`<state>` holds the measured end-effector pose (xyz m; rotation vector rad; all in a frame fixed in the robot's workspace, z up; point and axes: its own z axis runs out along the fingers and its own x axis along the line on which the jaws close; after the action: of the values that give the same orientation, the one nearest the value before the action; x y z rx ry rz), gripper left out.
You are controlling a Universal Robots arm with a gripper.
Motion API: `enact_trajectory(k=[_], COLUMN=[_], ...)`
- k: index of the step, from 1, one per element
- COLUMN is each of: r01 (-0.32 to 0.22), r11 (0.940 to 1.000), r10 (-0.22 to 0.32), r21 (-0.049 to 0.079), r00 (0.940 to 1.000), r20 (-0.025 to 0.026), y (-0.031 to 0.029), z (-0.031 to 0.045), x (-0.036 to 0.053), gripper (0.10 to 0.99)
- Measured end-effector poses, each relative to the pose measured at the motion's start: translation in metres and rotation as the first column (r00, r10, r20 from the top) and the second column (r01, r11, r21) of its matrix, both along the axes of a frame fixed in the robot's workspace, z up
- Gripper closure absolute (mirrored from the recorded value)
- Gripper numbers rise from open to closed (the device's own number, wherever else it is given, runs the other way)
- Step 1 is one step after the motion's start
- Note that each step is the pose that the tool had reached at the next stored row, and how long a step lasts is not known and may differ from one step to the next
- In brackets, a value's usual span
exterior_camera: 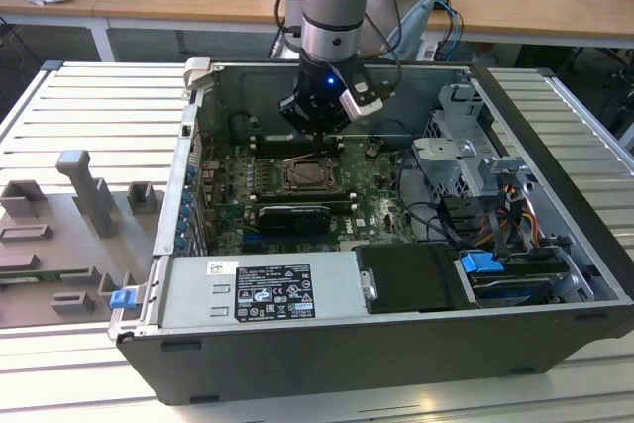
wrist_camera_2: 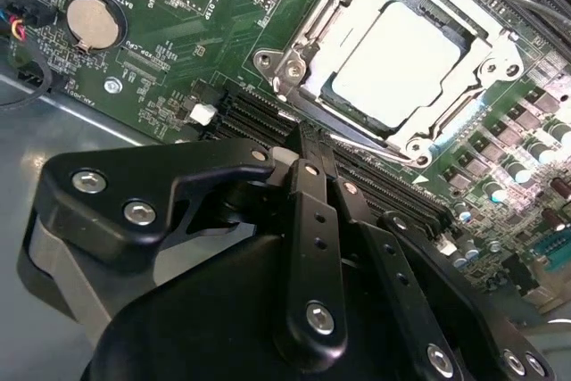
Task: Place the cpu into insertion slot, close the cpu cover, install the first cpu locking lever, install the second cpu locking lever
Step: 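Install the first cpu locking lever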
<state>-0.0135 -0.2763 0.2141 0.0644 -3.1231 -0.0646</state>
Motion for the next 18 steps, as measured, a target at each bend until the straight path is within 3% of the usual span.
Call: enact_trajectory(k=[9,18], r01=[0.004,0.005], r11=[1.0,1.0], r10=[-0.004,-0.005], r21=[0.0,-0.001], r00=[1.0,1.0], r20=[0.0001,0.0], y=[-0.0001,-0.0002], z=[-0.0086,-0.0113], x=[0.0027,0.0027], gripper=[0.98,0.98])
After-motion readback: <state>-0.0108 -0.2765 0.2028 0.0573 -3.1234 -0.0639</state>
